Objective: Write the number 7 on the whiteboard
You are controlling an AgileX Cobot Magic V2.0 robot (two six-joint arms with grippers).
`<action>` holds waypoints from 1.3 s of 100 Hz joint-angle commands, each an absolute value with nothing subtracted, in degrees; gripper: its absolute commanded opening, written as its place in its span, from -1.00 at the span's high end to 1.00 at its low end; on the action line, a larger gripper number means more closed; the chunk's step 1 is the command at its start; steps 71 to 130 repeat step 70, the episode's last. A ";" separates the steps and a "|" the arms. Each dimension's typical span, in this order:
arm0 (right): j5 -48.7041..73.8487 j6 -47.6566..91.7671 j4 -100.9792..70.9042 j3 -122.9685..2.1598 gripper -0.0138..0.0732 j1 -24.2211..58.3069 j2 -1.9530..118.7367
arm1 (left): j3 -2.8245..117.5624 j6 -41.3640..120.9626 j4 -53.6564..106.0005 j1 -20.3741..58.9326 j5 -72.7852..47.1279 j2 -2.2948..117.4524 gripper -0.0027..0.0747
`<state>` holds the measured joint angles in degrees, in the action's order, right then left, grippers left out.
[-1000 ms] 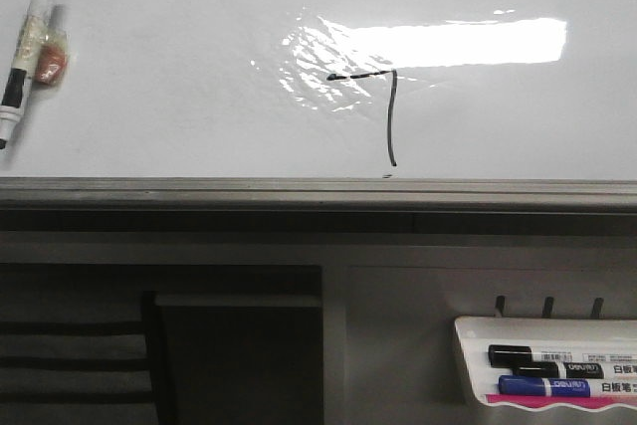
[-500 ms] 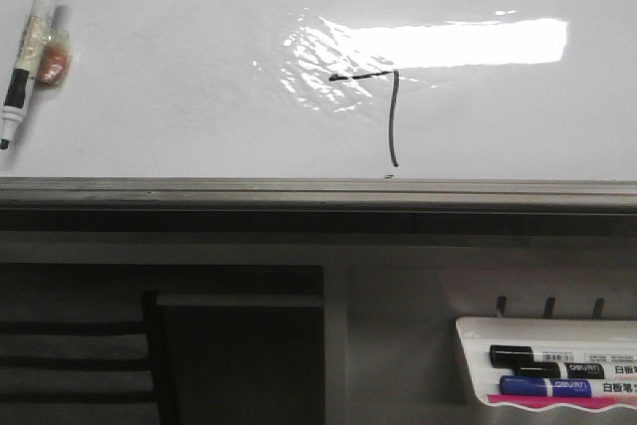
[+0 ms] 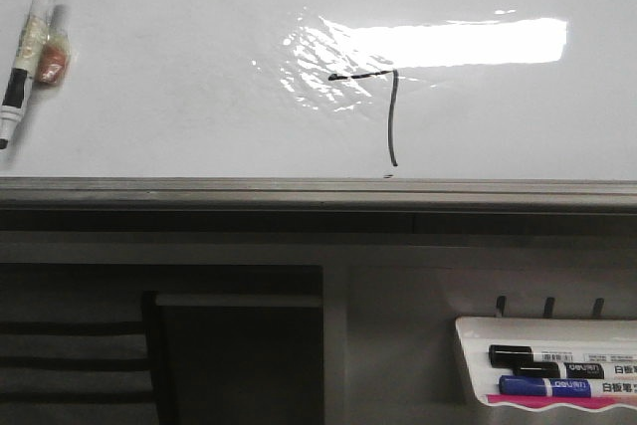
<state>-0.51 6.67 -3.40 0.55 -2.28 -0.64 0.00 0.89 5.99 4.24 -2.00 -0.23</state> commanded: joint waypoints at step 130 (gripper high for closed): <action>-5.09 -2.79 6.35 2.30 0.85 -2.55 -1.79 | -2.01 0.99 6.47 4.15 2.31 -1.99 0.98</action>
